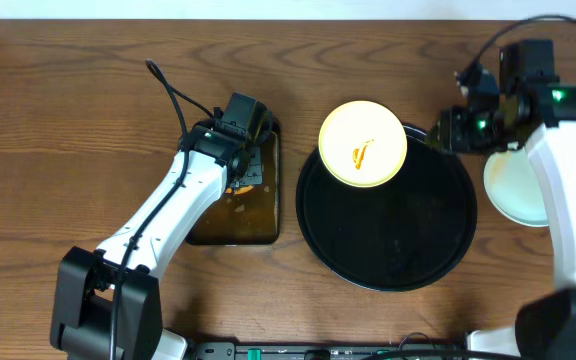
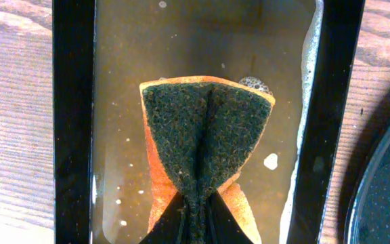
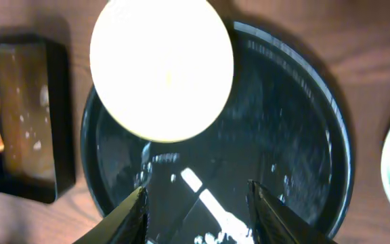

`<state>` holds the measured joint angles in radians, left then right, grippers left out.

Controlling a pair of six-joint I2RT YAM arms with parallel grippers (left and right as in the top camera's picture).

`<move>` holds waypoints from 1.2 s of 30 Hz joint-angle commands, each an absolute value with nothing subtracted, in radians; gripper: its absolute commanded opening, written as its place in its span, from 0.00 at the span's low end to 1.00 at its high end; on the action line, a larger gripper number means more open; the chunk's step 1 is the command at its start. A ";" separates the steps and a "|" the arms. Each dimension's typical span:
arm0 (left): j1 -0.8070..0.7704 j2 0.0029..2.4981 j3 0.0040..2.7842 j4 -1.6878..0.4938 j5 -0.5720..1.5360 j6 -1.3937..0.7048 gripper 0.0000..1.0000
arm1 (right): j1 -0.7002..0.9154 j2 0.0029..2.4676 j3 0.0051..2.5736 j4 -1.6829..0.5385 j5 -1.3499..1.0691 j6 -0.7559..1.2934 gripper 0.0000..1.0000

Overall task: Clean dirty plates on tray and stack at the side
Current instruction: 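Move right gripper to the yellow plate and grasp its rim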

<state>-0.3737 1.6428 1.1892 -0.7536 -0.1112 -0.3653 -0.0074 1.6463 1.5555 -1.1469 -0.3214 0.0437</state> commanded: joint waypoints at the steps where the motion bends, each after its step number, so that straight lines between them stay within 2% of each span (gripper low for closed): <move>1: -0.369 1.647 1.195 -0.756 -0.117 -0.361 0.09 | 0.012 1.715 1.574 -1.111 -0.326 0.030 0.45; 7: -0.369 1.647 1.195 -0.756 -0.117 -0.361 0.09 | 0.032 1.863 1.568 -1.040 -0.326 0.033 0.44; 9: -0.369 1.647 1.195 -0.756 -0.117 -0.361 0.09 | 0.041 1.921 1.568 -1.016 -0.326 0.033 0.39; 20: -0.369 1.647 1.195 -0.769 -0.117 -0.361 0.09 | 0.046 2.129 1.568 -0.900 -0.326 0.067 0.33; 23: -0.369 1.647 1.195 -0.770 -0.117 -0.361 0.09 | 0.047 2.156 1.568 -0.897 -0.327 0.067 0.26; 27: -0.369 1.647 1.195 -0.770 -0.117 -0.361 0.09 | 0.047 2.164 1.567 -0.899 -0.334 0.065 0.11; 33: -0.369 1.647 1.195 -0.770 -0.117 -0.361 0.09 | 0.047 2.164 1.560 -0.921 -0.375 0.043 0.01; 36: -0.369 1.647 1.195 -0.770 -0.117 -0.361 0.09 | 0.047 2.164 1.560 -0.955 -0.375 0.038 0.01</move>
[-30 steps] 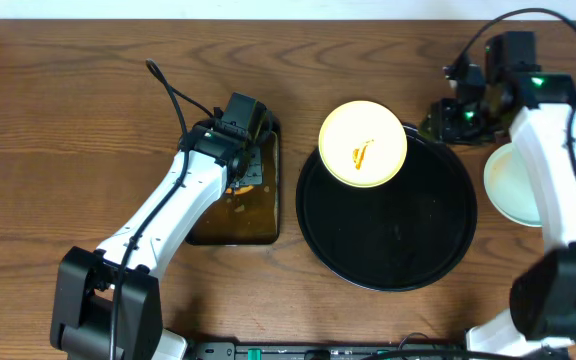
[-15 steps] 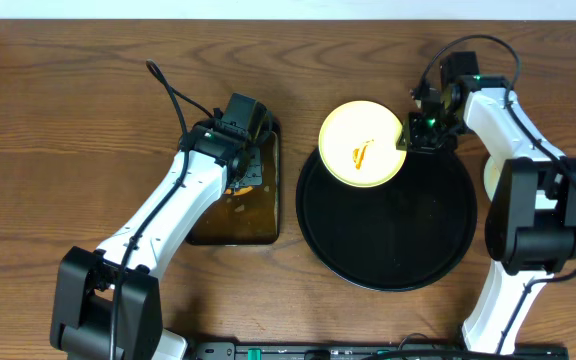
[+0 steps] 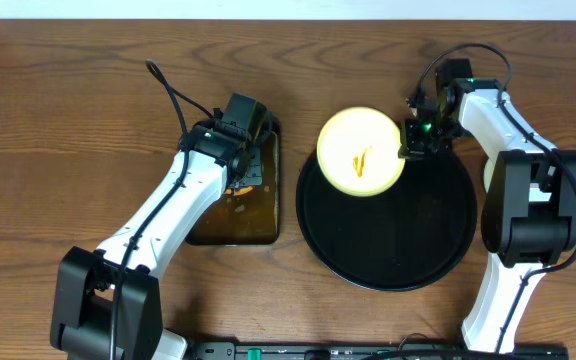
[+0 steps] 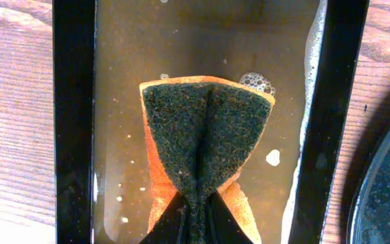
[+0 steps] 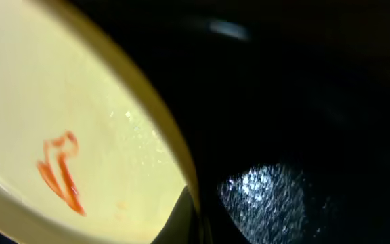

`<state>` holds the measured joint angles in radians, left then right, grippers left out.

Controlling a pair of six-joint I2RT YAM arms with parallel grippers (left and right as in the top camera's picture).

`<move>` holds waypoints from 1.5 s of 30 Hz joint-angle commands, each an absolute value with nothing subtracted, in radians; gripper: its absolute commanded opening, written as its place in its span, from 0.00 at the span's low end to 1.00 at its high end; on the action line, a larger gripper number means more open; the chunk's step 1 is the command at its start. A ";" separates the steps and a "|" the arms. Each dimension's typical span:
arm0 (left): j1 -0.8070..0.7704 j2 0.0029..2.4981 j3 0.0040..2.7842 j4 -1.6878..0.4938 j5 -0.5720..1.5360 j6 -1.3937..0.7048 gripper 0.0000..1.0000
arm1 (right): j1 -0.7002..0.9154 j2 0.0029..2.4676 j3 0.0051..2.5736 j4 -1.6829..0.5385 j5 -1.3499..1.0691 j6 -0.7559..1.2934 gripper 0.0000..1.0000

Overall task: Clean dirty plates on tray and stack at the side
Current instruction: 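Move right gripper to the yellow plate and grasp its rim, then pull the yellow plate to the tray center with the right gripper, then lift sponge with left gripper and scrub the yellow plate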

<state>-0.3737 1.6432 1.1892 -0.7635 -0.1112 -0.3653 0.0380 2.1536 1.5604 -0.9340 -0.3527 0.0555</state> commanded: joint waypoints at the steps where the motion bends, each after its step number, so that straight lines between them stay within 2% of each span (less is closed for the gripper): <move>1: -0.369 1.647 1.195 -0.770 -0.117 -0.361 0.09 | 0.047 2.164 1.560 -0.964 -0.376 0.028 0.01; 7: -0.369 1.647 1.195 -0.770 -0.117 -0.360 0.09 | 0.047 2.140 1.560 -1.066 -0.421 -0.053 0.01; 18: -0.372 1.647 1.195 -0.760 -0.090 -0.347 0.09 | 0.036 2.012 1.529 -1.284 -0.408 -0.053 0.01; 22: -0.375 1.647 1.195 -0.714 0.068 -0.265 0.08 | 0.037 1.967 1.458 -1.271 -0.389 -0.025 0.01; 27: -0.405 1.647 1.195 -0.660 0.152 -0.250 0.08 | 0.039 1.916 1.318 -1.168 -0.385 0.017 0.01; 35: -0.548 1.647 1.195 -0.596 0.162 -0.233 0.08 | 0.049 1.909 1.195 -1.073 -0.351 0.055 0.01; 45: -0.742 1.685 1.195 -0.447 0.162 -0.359 0.08 | 0.062 1.909 1.179 -1.062 -0.348 0.055 0.01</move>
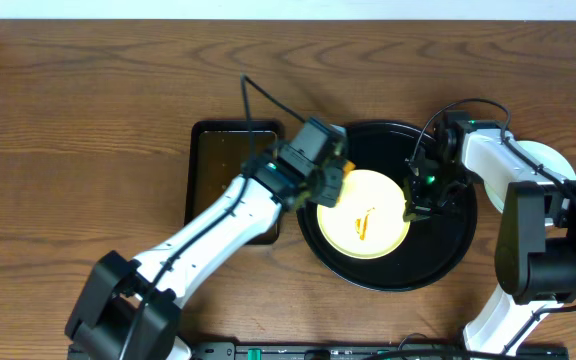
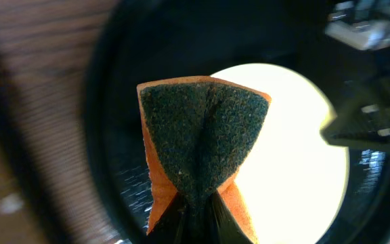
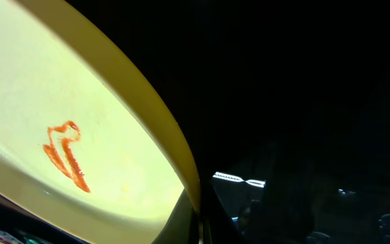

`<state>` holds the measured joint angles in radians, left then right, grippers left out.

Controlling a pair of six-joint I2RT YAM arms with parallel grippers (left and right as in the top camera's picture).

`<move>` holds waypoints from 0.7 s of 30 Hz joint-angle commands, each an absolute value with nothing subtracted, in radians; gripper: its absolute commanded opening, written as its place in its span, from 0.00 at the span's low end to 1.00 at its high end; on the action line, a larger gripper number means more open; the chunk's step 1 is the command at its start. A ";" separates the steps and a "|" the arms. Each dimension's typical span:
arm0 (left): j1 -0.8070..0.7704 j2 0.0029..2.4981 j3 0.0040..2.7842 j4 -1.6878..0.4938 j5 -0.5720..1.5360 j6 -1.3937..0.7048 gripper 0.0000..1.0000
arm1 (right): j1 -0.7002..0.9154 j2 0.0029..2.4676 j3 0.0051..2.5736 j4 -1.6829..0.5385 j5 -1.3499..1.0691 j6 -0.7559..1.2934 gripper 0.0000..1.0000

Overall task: Clean dirty plates on tray and stack at the side
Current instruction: 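Lift sponge with left gripper and scrub the yellow plate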

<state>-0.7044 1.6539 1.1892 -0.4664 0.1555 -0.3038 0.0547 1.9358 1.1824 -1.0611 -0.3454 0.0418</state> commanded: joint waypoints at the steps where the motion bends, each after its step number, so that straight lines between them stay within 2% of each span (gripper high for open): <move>1: -0.758 1.697 1.195 -0.435 0.162 -0.378 0.09 | 0.062 1.909 1.179 -1.062 -0.348 0.055 0.01; 14: -0.916 1.841 1.195 -0.296 0.234 -0.470 0.08 | 0.062 1.909 1.179 -1.069 -0.348 0.055 0.01; 21: -0.926 1.901 1.195 -0.305 0.190 -0.470 0.08 | 0.062 1.909 1.179 -1.071 -0.348 0.054 0.01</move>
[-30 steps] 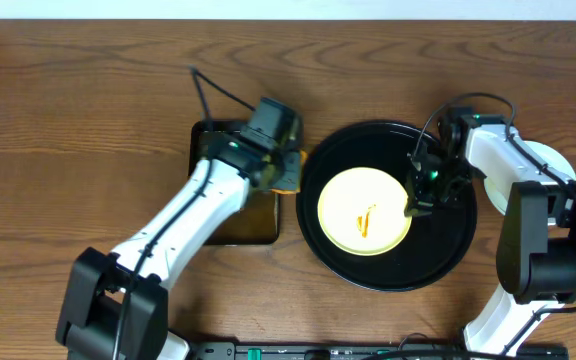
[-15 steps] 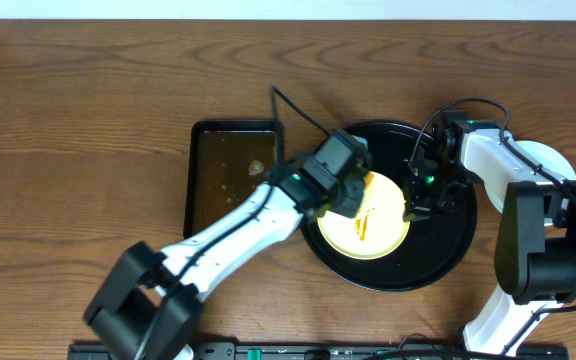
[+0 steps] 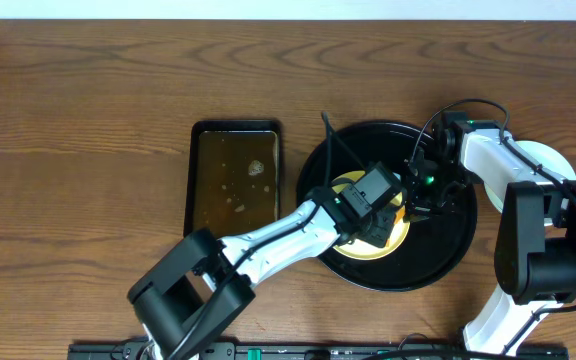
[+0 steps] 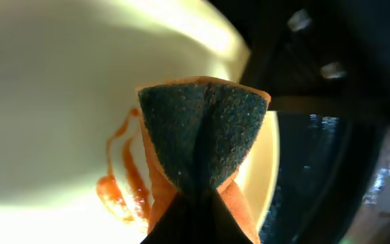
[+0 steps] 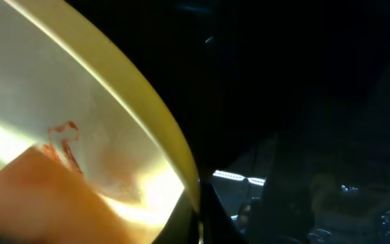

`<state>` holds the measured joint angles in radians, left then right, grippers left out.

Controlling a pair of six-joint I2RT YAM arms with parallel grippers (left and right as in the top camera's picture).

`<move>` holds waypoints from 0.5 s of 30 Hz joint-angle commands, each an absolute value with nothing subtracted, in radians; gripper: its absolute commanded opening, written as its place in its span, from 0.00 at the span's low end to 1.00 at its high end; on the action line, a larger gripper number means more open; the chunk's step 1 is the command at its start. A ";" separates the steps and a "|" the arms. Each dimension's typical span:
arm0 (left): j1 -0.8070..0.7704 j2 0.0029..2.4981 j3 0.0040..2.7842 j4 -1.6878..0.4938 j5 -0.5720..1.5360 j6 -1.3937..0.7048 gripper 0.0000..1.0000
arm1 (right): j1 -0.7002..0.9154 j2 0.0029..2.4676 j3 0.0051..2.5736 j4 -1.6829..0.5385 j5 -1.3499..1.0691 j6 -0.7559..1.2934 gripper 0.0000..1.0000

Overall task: Clean dirty plates on tray and stack at the side
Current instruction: 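Lift sponge with left gripper and scrub the yellow plate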

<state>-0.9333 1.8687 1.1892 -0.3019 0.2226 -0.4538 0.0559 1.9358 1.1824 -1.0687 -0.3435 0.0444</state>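
A yellow plate [image 3: 396, 232] lies in the round black tray [image 3: 438, 250], with an orange-red sauce streak [image 4: 124, 183] on it. My left gripper [image 3: 380, 215] is over the plate's middle, shut on an orange sponge [image 4: 202, 129] with its dark green scouring side facing the camera. The sponge sits right beside the streak. My right gripper [image 3: 411, 205] is shut on the plate's right rim [image 5: 181, 163]. In the right wrist view the sponge [image 5: 39, 196] fills the lower left, over the plate. Most of the plate is hidden under the left arm in the overhead view.
A black rectangular basin [image 3: 234, 180] of brownish water stands left of the tray. A white plate [image 3: 550, 160] lies on the table to the right of the tray, partly behind my right arm.
My left gripper has moved with the sponge from the plate's left edge to its middle, where the sponge now meets the sauce streak. My right gripper still grips the plate's rim.
First my left gripper held the sponge in the basin water, and my right gripper hung open above the tray. Then the right gripper was shut on the plate's right rim. Later the plate lay mid-tray with the sponge at its edge; now the sponge is on it.
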 commanded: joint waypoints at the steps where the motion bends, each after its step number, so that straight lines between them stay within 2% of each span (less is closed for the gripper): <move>1: -0.926 1.908 1.195 -0.308 0.175 -0.469 0.08 | 0.062 1.909 1.179 -1.070 -0.348 0.054 0.01; 9: -0.902 1.941 1.195 -0.387 -0.070 -0.465 0.08 | 0.062 1.909 1.179 -1.073 -0.348 0.054 0.01; 15: -0.834 1.931 1.195 -0.413 -0.079 -0.444 0.08 | 0.062 1.909 1.179 -1.073 -0.347 0.054 0.01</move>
